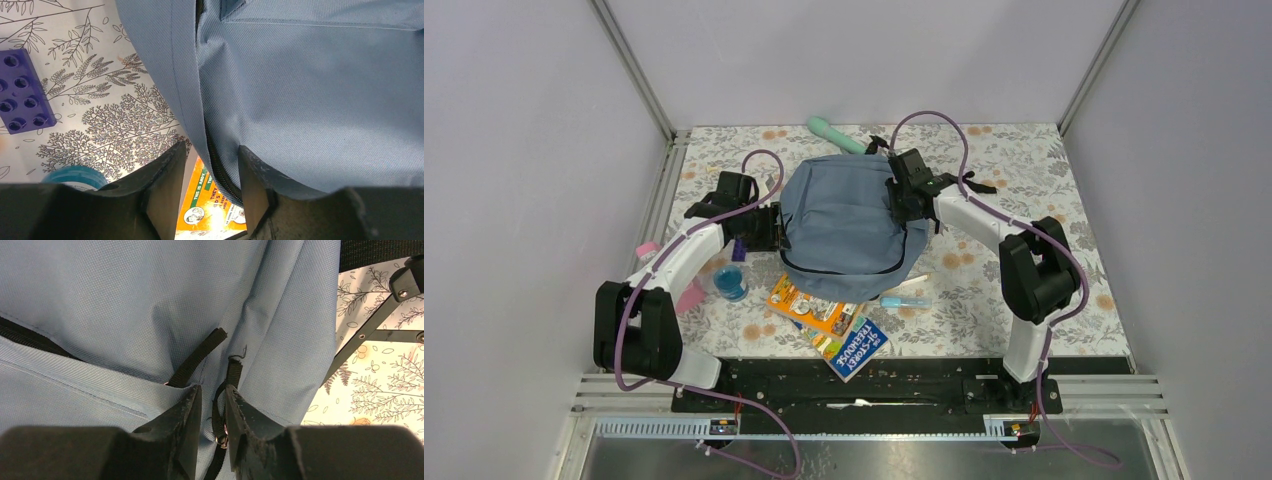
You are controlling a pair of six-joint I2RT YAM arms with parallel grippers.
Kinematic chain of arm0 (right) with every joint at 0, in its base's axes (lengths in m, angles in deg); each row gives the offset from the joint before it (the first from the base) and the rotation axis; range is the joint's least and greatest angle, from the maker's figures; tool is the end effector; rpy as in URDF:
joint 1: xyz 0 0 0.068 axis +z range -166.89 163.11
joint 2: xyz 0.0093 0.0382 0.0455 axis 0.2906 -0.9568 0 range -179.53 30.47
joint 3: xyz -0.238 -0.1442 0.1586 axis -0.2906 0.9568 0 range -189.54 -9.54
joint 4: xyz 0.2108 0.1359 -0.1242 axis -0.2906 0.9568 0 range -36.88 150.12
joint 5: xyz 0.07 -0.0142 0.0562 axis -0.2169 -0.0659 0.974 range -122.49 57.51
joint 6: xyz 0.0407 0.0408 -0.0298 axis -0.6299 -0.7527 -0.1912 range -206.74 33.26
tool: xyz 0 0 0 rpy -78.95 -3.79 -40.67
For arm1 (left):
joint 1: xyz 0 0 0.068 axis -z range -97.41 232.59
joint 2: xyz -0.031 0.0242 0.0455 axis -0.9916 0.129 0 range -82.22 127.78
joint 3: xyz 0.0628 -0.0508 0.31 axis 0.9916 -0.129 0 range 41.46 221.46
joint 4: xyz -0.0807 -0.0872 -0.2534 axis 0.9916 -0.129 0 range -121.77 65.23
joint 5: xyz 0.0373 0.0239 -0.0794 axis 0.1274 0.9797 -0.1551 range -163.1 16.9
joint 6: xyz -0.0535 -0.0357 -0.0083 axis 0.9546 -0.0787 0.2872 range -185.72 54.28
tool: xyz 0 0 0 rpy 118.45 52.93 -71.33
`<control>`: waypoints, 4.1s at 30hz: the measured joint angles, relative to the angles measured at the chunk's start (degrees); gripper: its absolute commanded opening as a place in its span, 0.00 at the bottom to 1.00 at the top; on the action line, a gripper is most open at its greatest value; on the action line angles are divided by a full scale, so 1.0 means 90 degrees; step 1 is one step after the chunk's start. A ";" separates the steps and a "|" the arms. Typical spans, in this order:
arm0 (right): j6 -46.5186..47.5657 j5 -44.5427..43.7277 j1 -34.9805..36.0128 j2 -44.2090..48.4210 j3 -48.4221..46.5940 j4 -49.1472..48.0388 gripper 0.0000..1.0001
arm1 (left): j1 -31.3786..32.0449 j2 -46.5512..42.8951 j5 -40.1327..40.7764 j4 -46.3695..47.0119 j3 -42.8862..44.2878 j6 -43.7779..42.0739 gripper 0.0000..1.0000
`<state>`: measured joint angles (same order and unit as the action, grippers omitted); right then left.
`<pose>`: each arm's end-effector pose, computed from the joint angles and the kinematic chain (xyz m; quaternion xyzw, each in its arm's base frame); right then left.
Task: Pack the student bag
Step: Unzip the student bag at the center of the board.
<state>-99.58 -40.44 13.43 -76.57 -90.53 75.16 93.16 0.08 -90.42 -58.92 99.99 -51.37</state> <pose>0.3994 0.2254 0.2578 -0.1171 0.9246 0.0710 0.3555 0.3014 -0.0717 0.2680 0.0102 0.9510 -0.2002 0.2354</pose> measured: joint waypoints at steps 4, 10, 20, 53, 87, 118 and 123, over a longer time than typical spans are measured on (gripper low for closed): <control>-0.0007 -0.0027 0.0007 -0.0083 -0.0019 0.0000 0.23 | 0.0000 0.0000 -0.0002 0.0000 0.0000 0.0000 0.43; -0.0036 -0.0182 0.0010 -0.0100 -0.0019 0.0000 0.00 | 0.0000 0.0000 -0.0002 0.0000 0.0000 -0.0002 0.34; 0.0095 -0.0044 0.0012 0.0559 0.0736 -0.0464 0.00 | 0.0000 0.0000 0.0024 -0.0002 0.0000 -0.0034 0.00; -0.0510 0.0899 0.0068 0.2472 0.2429 -0.1809 0.00 | 0.3480 -0.1921 0.0155 0.0685 -0.0459 -0.2776 0.88; -0.0561 0.1171 0.0068 0.2752 0.2419 -0.1649 0.00 | 0.3995 -0.0112 0.0597 -0.0053 0.0418 -0.2793 0.00; -0.1838 0.0486 0.0913 0.3978 0.3529 -0.2288 0.00 | 0.3696 0.0136 0.0816 0.0427 0.0444 -0.1107 0.00; -0.1970 0.0435 0.1195 0.4095 0.3531 -0.2288 0.00 | 0.3507 0.0136 0.0716 0.0580 0.0444 -0.0935 0.00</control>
<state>-117.31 -36.53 24.19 -39.72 -58.75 54.57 124.72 1.30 -83.97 -53.70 103.99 -59.79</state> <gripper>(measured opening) 0.018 0.022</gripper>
